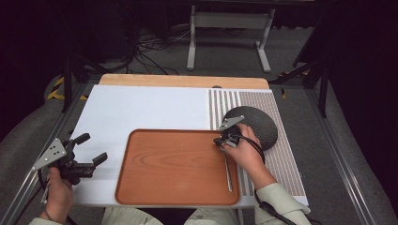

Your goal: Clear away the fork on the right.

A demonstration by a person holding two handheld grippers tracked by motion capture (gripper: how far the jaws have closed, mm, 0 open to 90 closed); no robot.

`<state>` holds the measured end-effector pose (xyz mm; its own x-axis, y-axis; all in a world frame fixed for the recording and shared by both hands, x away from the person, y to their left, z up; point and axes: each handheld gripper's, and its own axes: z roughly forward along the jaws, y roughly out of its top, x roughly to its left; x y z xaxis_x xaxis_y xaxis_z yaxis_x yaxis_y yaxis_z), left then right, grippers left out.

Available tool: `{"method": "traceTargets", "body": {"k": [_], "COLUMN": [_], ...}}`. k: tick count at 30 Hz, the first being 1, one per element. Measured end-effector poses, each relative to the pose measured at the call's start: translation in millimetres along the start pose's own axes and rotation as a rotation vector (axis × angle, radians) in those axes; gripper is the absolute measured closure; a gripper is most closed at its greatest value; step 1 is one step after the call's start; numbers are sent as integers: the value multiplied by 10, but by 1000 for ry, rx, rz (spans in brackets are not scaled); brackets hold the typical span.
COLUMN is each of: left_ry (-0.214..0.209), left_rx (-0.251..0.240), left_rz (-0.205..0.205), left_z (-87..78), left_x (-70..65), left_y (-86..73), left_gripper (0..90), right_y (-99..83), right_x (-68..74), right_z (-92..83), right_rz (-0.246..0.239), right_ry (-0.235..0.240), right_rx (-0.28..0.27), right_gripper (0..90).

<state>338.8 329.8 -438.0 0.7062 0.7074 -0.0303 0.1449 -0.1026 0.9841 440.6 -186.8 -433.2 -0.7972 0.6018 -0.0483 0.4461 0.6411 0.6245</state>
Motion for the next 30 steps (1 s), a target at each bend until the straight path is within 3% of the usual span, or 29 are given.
{"method": "traceTargets", "body": {"k": [10, 18, 21, 30], "left_ry": [-1, -2, -1, -1], "left_rx": [1, 3, 2, 2], "left_rz": [0, 2, 1, 1], "left_z": [-1, -6, -2, -5], "left_x": [-2, -2, -4, -4], "left_y": [6, 5, 5, 5], "left_gripper": [1, 1, 1, 1], "right_y": [116, 184, 183, 134], "right_x": [19, 47, 58, 102], "right_z": [-212, -402, -468, -672], "right_rz": [9, 8, -15, -65], "right_ry": [14, 12, 9, 0], "right_rx": [-116, -242, -280, -356], "right_gripper": [769, 313, 218, 171]}}
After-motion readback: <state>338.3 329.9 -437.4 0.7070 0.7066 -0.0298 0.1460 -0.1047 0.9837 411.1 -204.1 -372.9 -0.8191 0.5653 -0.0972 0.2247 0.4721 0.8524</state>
